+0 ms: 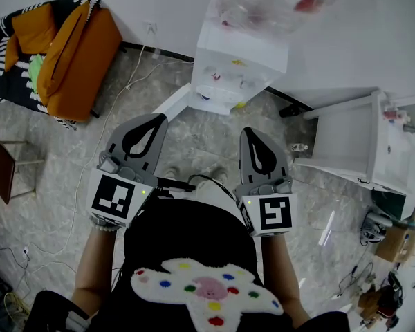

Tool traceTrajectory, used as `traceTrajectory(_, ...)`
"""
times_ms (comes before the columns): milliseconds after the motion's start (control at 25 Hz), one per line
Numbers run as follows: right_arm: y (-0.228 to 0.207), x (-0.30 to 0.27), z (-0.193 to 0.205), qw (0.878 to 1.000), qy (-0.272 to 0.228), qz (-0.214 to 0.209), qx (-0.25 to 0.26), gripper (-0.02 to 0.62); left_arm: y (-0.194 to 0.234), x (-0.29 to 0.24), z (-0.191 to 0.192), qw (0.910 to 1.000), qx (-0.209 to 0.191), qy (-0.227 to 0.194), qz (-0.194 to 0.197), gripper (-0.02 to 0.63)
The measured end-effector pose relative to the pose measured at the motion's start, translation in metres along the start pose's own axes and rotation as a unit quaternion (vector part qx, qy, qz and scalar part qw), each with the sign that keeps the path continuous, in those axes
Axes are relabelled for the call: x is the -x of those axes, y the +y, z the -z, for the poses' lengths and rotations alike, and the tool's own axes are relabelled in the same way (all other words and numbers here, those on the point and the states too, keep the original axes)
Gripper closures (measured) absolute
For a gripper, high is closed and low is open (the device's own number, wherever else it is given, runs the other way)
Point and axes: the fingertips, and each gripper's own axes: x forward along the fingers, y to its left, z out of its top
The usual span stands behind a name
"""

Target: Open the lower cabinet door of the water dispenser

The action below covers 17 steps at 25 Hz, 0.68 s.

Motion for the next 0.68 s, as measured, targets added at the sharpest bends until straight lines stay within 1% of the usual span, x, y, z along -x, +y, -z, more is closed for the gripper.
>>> traceTrajectory(480, 0.0008, -0.0014, 0.0026, 1.0, 0.004, -0.002, 0.002, 0.592, 0.0013, -0.0019, 0.0041, 1.0, -0.001, 0.004, 0.0, 0.594)
traceTrajectory(680, -0.0002, -0.0033, -0.001, 1.0, -0.006, -0.003, 0.004, 0.592, 0.0022, -0.0031, 0.0061, 1.0, -0.002, 0.009, -0.001, 0.593)
